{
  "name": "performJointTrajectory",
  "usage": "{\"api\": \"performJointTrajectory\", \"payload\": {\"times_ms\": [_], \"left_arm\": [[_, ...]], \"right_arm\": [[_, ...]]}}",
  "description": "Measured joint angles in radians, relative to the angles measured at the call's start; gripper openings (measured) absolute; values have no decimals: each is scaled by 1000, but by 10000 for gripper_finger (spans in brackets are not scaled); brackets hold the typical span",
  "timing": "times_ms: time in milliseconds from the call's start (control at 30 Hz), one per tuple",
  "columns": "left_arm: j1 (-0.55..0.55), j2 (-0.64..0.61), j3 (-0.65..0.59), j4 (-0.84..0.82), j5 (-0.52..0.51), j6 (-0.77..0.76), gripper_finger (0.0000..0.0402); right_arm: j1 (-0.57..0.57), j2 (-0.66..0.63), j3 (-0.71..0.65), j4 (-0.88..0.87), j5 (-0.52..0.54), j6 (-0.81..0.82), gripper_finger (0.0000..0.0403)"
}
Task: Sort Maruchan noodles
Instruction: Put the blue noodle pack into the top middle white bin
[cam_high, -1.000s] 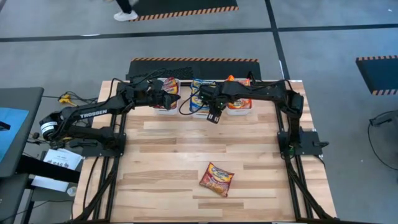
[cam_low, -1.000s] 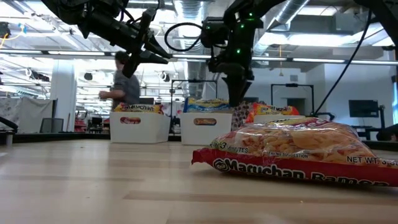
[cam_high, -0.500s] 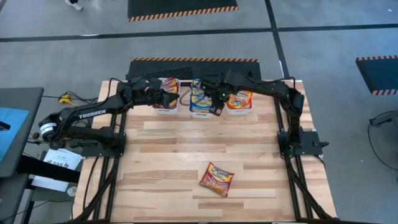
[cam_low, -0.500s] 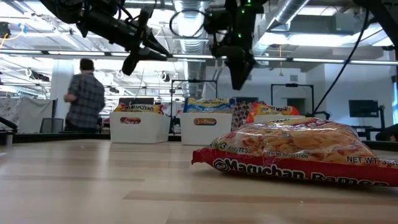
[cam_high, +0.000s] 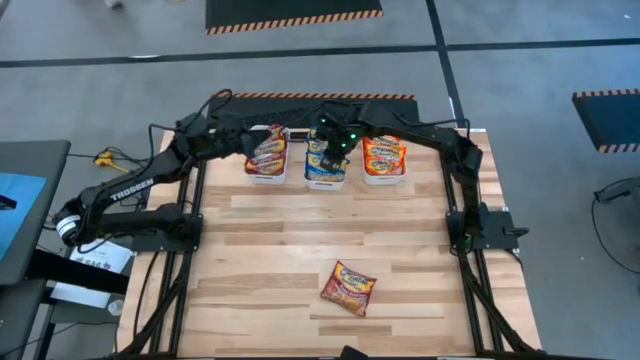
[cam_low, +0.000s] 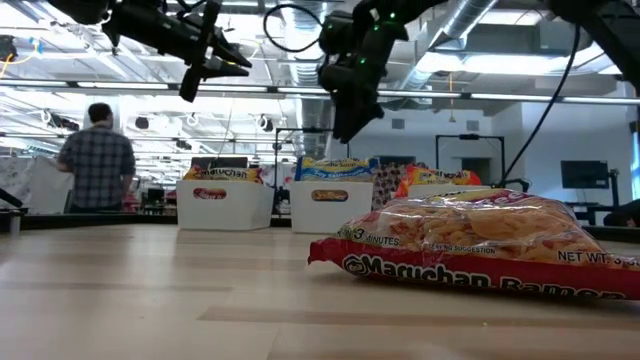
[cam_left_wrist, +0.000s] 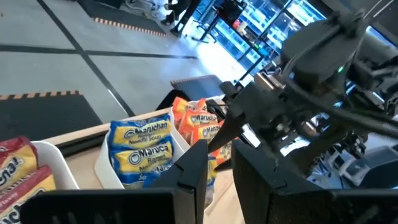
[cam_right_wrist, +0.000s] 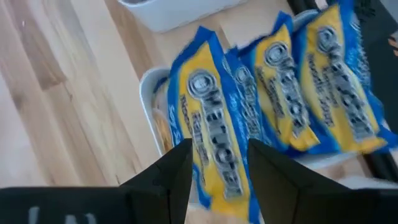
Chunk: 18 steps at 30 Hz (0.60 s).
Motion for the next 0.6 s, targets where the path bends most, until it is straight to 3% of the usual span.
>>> {"api": "performJointTrajectory", "payload": {"times_ms": [233, 600], "left_arm": [[14, -14, 0, -33, -3, 0, 59], [14, -14, 0, -72, -15, 9, 59]], "right_arm": [[-7, 75, -1, 10, 0, -3, 175], [31, 93, 2, -9, -10, -13, 175]]}}
